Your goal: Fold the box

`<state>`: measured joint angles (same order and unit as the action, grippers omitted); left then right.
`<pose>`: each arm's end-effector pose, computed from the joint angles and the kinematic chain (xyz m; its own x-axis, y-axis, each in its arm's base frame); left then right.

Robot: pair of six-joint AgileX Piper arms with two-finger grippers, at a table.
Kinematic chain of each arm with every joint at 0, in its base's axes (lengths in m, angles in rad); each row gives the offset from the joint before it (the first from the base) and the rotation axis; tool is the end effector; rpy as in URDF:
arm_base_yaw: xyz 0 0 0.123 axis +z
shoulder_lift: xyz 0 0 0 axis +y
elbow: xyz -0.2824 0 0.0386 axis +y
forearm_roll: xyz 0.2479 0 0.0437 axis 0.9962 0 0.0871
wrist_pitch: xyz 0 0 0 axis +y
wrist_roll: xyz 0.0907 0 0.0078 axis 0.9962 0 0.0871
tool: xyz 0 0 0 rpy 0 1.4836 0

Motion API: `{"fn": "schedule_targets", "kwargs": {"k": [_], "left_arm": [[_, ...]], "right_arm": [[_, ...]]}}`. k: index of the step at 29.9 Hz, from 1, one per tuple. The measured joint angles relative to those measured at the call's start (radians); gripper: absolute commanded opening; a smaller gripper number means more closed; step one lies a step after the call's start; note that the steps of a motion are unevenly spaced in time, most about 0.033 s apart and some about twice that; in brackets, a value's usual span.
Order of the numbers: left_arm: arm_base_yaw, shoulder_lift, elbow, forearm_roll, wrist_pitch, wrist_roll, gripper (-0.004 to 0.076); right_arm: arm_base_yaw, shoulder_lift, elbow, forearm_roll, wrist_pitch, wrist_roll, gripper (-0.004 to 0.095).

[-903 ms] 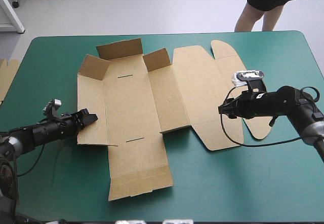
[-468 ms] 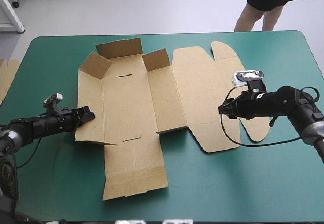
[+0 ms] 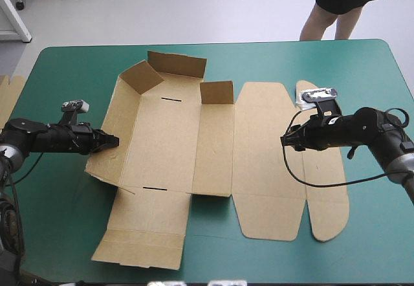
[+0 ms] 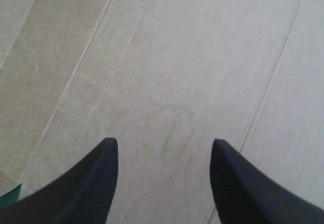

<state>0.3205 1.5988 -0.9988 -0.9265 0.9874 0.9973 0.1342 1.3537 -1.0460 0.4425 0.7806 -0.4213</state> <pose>0.3010 0.0358 0.2359 -0.8545 -0.0038 -0.5195 0.2880 0.8288 -0.4798 0.2705 0.0642 0.3030 -0.7736 -0.1972 -0.6021 -0.3775 0.9067 0.1880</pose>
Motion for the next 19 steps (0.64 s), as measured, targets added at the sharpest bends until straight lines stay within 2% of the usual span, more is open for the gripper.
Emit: {"fn": "schedule_targets", "kwargs": {"k": [8, 19], "left_arm": [[-0.087, 0.018, -0.175, 0.130, 0.002, -0.003, -0.0010], [-0.215, 0.101, -0.421, 0.327, 0.040, -0.038, -0.0010]], "right_arm": [[0.000, 0.000, -0.115, -0.121, 0.062, 0.083, 0.0509], [-0.025, 0.005, -0.120, -0.249, 0.107, 0.204, 0.0509]]}}
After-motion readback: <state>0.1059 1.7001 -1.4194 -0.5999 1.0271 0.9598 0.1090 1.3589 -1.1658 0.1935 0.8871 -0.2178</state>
